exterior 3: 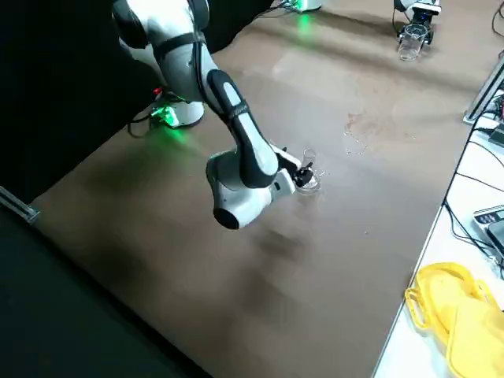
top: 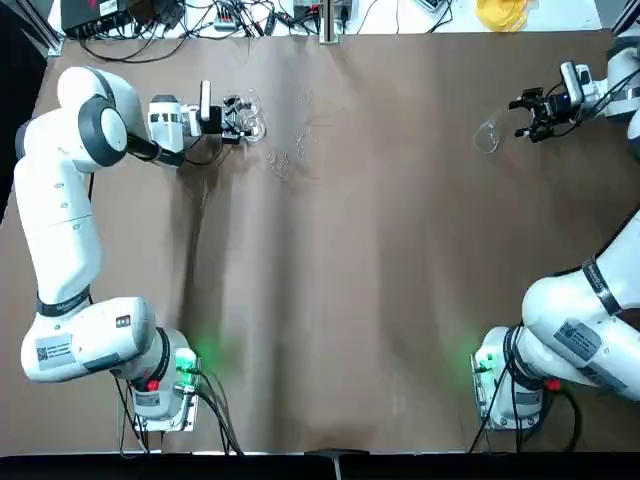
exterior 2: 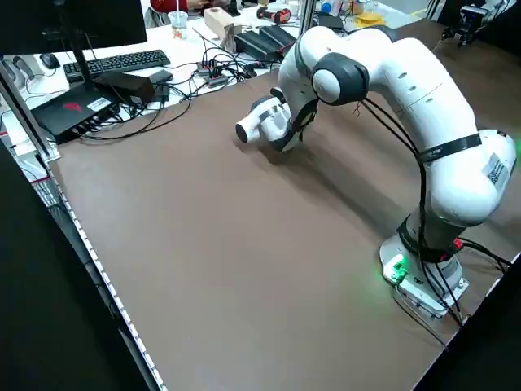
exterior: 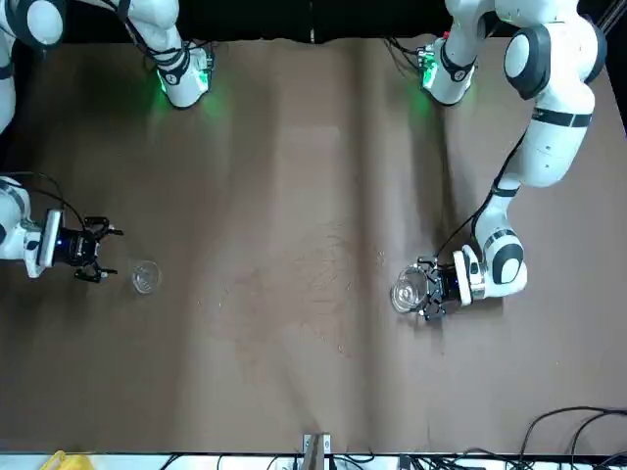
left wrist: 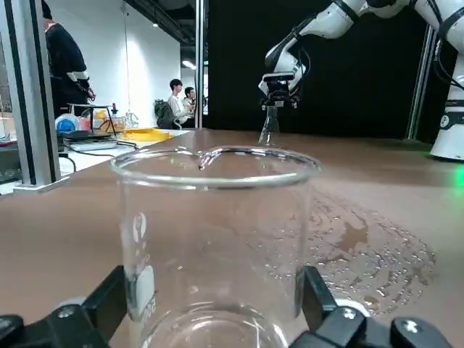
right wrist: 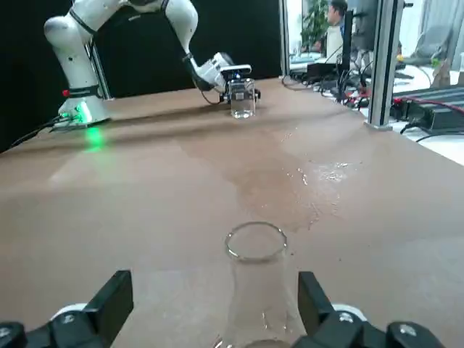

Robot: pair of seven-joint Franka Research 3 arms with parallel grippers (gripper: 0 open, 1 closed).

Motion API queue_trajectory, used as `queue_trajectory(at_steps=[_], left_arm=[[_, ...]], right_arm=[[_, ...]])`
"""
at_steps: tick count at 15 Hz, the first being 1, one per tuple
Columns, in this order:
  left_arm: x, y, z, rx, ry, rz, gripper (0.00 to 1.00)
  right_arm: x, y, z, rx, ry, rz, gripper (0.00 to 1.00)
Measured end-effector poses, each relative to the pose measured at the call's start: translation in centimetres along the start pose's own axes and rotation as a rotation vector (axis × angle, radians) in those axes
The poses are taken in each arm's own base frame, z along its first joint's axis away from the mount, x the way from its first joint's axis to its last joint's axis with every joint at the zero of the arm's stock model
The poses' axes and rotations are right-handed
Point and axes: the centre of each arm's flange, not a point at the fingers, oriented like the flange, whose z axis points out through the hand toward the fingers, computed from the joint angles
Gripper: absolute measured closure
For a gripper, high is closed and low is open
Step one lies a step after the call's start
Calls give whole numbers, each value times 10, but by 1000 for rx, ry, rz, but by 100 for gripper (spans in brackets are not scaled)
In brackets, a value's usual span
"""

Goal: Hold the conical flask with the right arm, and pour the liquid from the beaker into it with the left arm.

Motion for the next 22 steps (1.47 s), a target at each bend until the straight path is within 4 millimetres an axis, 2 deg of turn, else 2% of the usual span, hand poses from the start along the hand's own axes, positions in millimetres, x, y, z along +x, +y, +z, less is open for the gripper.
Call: queue_trajectory(at_steps=[2,7,13,18,22], left_arm=[[0,0,0,0,0,28,0],[0,-1,0,2,-1,43,2],[5,-6,-1,6,-2,58,2],[42,-28,6,0,-3,85,2],[81,-37,29,-33,-41,63,2]], right_arm=[[-10,0,8,-2,28,0,0],[-8,4,11,-30,63,-22,2],[-31,4,26,-59,121,-87,7],[-29,3,29,-52,141,-94,11],[-26,3,31,-43,167,-97,13]])
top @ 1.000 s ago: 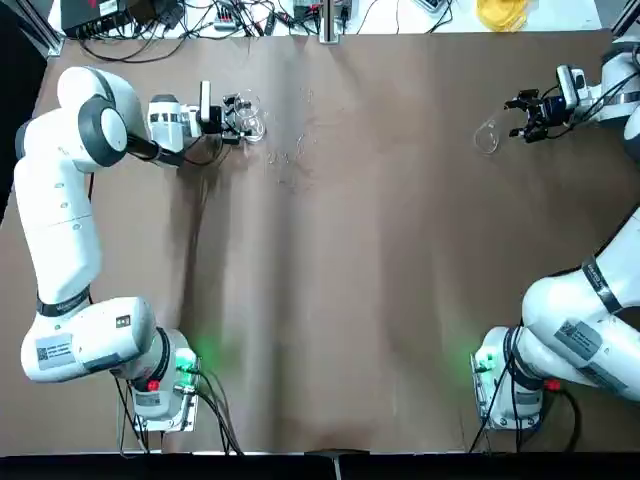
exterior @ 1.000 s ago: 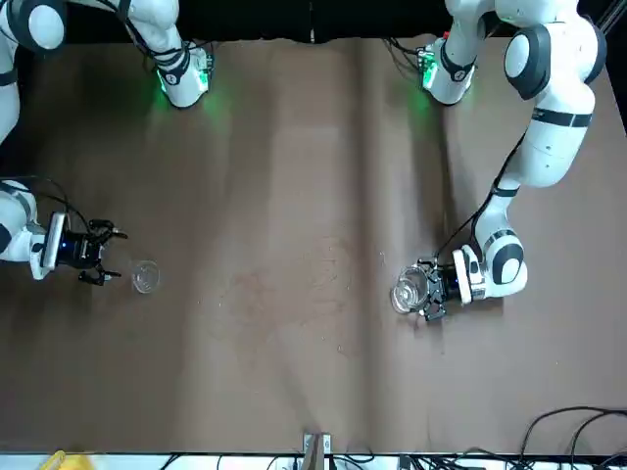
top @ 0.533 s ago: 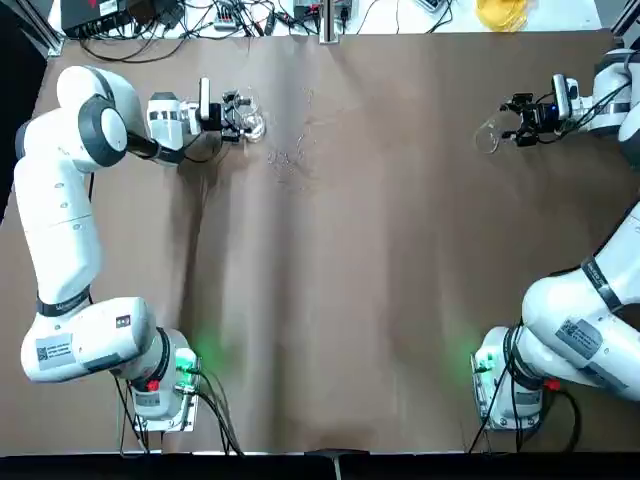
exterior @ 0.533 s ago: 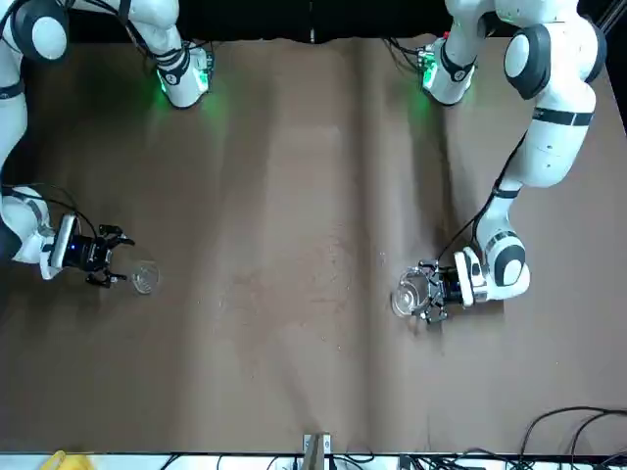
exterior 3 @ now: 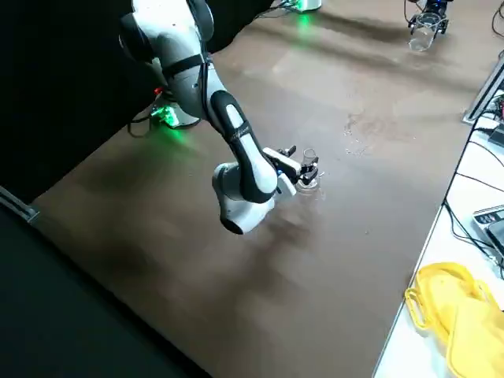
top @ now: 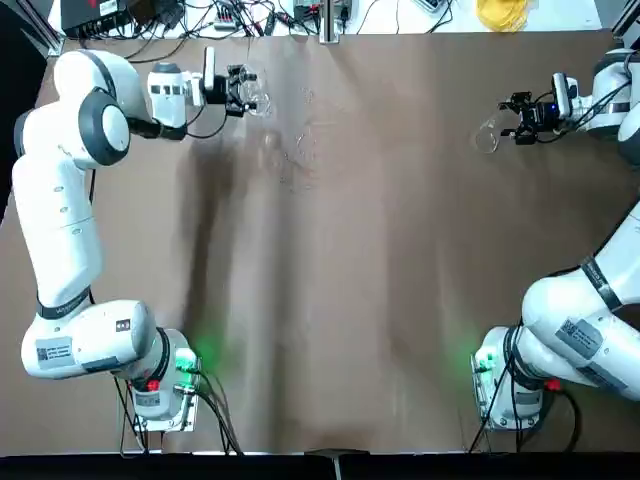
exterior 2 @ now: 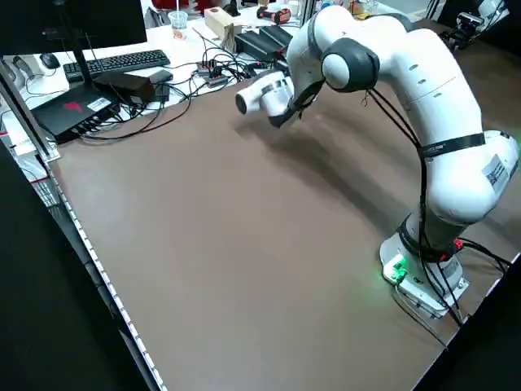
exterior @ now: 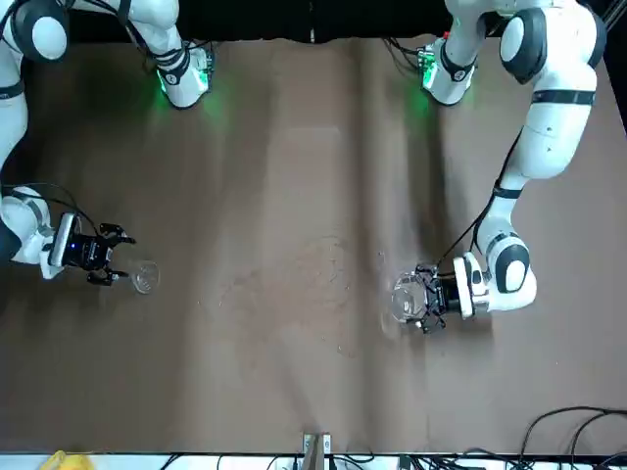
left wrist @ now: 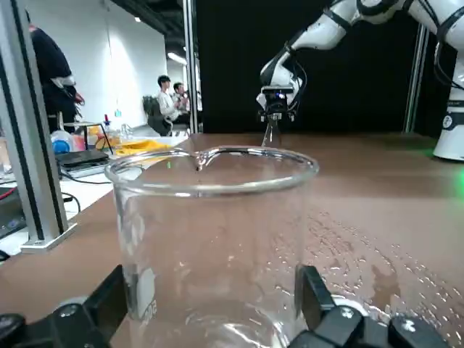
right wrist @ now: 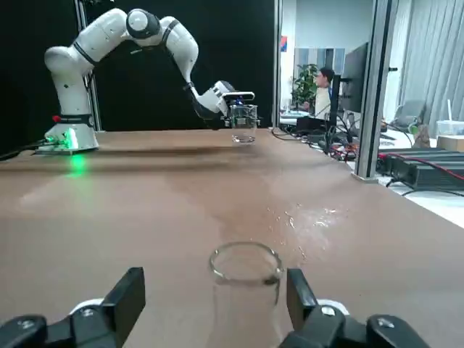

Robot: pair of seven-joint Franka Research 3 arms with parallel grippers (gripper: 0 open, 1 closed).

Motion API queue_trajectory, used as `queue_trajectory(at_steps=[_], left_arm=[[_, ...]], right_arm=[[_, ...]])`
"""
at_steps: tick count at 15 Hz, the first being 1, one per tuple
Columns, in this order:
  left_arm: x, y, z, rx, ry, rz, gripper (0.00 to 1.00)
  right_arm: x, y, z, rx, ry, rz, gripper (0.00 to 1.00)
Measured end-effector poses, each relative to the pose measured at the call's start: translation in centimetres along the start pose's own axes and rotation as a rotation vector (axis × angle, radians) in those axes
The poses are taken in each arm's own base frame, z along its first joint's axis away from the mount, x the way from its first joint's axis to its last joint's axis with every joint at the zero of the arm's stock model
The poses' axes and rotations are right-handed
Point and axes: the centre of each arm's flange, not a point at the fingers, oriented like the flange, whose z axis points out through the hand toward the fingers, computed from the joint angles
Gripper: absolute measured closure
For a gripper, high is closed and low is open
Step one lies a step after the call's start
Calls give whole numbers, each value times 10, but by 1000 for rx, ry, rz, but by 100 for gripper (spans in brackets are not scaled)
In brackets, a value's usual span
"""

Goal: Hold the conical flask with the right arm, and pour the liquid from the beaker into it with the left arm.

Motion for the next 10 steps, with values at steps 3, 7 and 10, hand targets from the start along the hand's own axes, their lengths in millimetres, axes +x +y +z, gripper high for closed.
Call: queue_trajectory(at_steps=[3,7,10], left_arm=[[36,-10,17,-10,-74,-11,2],[89,-13,65,1,-183,-38,2],[115,-10,91,-5,-270,-73,2]], right_arm=[[1,0,1,3,6,0,23],[2,1,4,8,7,-2,47],[2,2,7,12,6,-3,59]])
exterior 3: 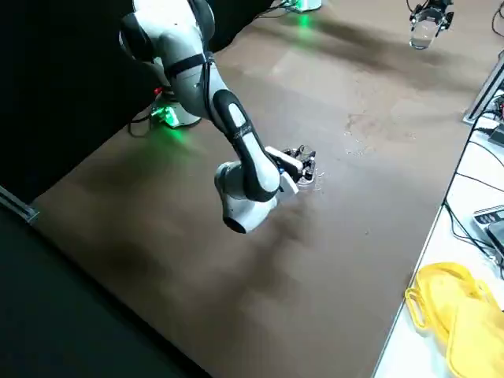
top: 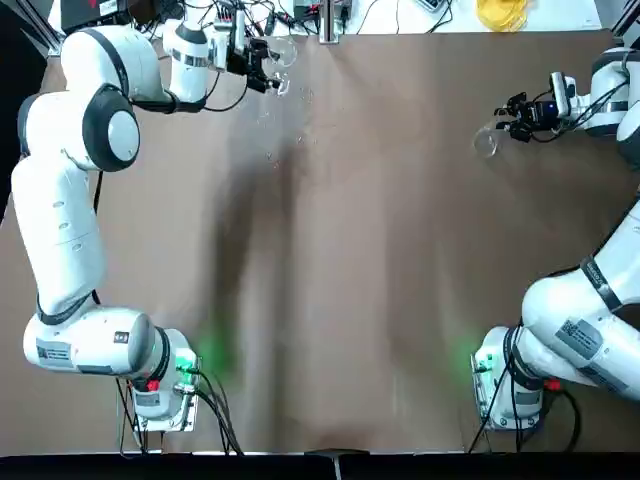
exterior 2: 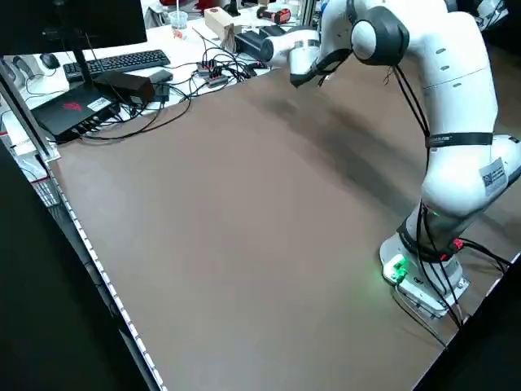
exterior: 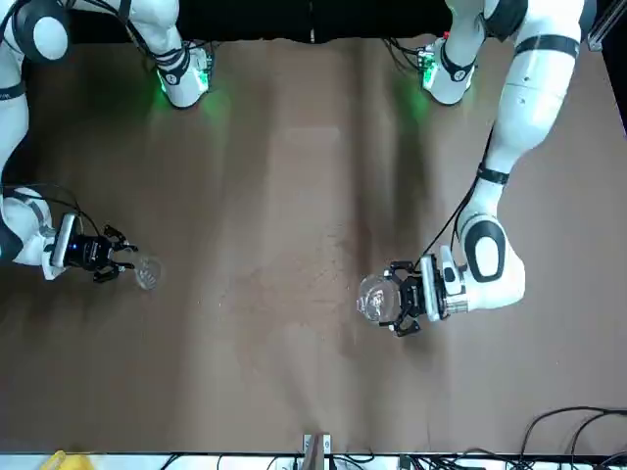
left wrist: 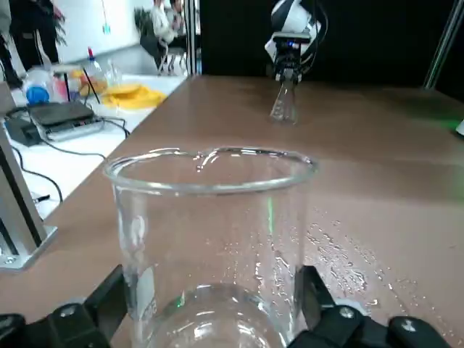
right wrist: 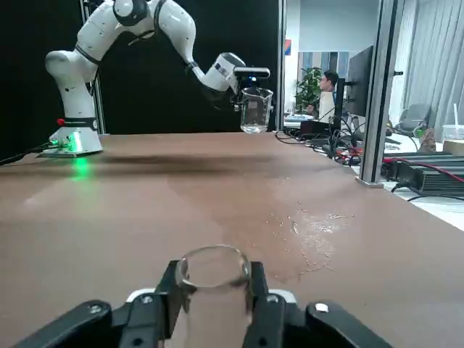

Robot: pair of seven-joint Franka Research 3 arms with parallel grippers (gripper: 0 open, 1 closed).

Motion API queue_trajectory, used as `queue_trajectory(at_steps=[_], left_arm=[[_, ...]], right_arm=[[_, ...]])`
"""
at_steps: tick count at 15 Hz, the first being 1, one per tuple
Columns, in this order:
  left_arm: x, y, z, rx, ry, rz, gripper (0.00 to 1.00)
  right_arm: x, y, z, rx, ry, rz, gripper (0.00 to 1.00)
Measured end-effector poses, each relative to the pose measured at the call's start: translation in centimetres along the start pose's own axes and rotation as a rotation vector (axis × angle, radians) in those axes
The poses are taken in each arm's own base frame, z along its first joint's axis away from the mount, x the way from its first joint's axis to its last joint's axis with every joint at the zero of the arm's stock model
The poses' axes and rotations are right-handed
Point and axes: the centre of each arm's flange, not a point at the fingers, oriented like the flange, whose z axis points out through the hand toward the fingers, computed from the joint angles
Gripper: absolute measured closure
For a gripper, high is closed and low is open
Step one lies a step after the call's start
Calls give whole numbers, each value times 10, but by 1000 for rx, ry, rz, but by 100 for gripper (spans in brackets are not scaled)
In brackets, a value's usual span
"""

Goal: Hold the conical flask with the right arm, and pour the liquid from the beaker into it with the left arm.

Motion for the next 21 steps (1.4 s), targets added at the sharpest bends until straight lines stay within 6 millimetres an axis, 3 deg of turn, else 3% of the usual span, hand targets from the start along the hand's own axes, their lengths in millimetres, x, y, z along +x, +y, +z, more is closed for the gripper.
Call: queue_trajectory(at_steps=[6,14,18,19,20,21], left_arm=[[43,19,36,-51,-186,-78,2],[99,52,81,-113,-337,-32,2],[108,63,95,-147,-395,34,2],[114,65,98,-152,-413,51,2],[131,71,101,-148,-436,52,2],[139,74,103,-145,-439,49,2]], right_arm=[[1,3,10,16,-3,-1,61],[21,25,65,83,-2,53,61],[29,35,116,95,33,55,61],[29,36,133,97,27,60,61],[35,34,169,91,15,68,61],[41,31,187,80,5,71,61]])
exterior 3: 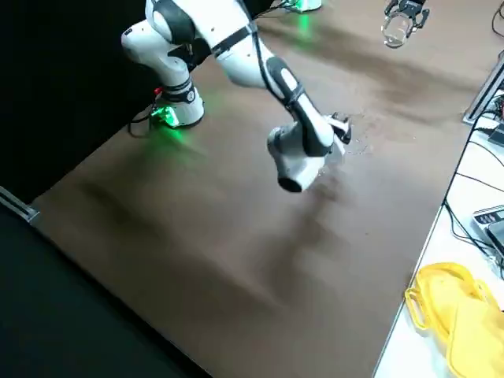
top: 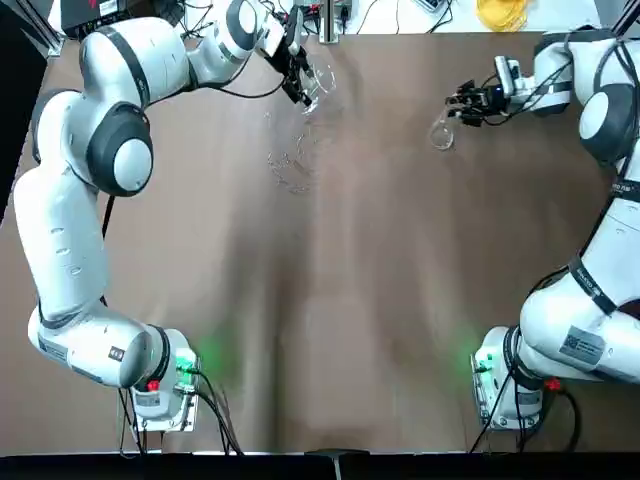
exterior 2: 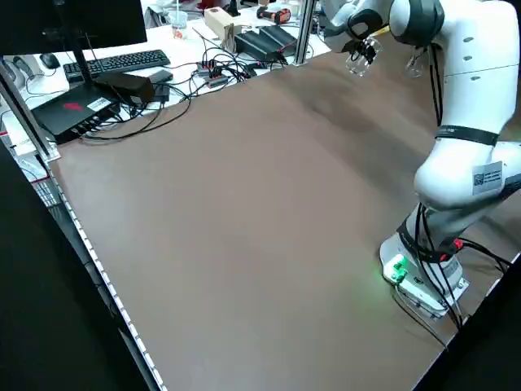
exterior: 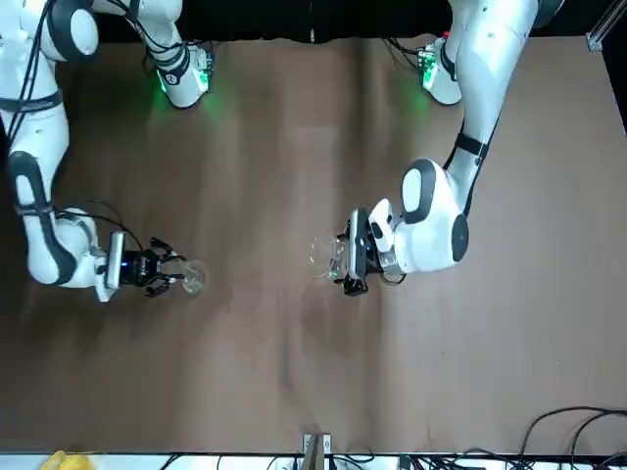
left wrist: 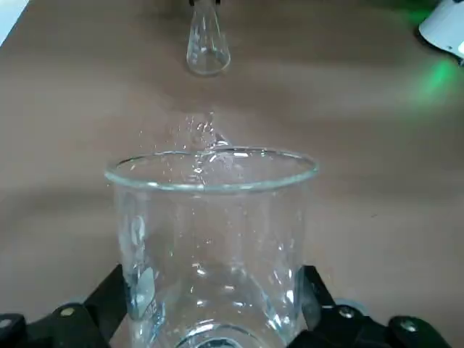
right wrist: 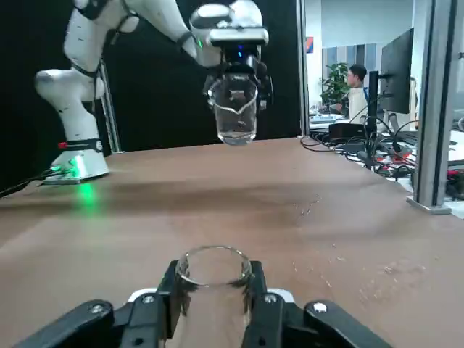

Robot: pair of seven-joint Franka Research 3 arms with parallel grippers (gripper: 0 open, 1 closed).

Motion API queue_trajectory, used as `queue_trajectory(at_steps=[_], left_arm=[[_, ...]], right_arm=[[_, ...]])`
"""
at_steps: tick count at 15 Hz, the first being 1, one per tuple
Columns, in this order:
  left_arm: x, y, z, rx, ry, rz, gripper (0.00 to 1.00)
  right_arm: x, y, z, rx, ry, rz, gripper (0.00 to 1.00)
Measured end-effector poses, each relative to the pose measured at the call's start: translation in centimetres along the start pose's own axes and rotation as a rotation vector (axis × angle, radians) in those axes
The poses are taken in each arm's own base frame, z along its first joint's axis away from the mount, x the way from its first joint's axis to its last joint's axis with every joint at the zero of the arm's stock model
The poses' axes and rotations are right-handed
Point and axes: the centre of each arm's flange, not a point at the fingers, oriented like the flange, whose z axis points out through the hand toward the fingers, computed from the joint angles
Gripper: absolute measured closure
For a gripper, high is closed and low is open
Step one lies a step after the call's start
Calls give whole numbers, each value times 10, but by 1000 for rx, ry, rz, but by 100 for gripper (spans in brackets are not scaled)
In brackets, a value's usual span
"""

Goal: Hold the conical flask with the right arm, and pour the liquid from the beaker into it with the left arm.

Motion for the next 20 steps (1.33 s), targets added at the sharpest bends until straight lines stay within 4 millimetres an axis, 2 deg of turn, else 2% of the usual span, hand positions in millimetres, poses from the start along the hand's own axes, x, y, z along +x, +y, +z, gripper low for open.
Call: queue_trajectory(at_steps=[3,6,9,16,18,20], left_arm=[[14,7,3,-4,-18,1,2],[16,10,6,-5,-70,-32,2],[18,11,9,-5,-92,-56,2],[32,22,21,-16,-115,-80,2],[39,25,25,-18,-123,-73,2],[45,27,27,-17,-125,-74,2]], right_arm=[[30,-12,58,-46,-31,6,61],[55,-31,115,-89,-56,20,61],[60,-46,162,-117,-77,43,61],[68,-67,256,-223,-45,85,61],[72,-74,278,-246,-26,82,61],[73,-80,291,-248,-16,79,61]])
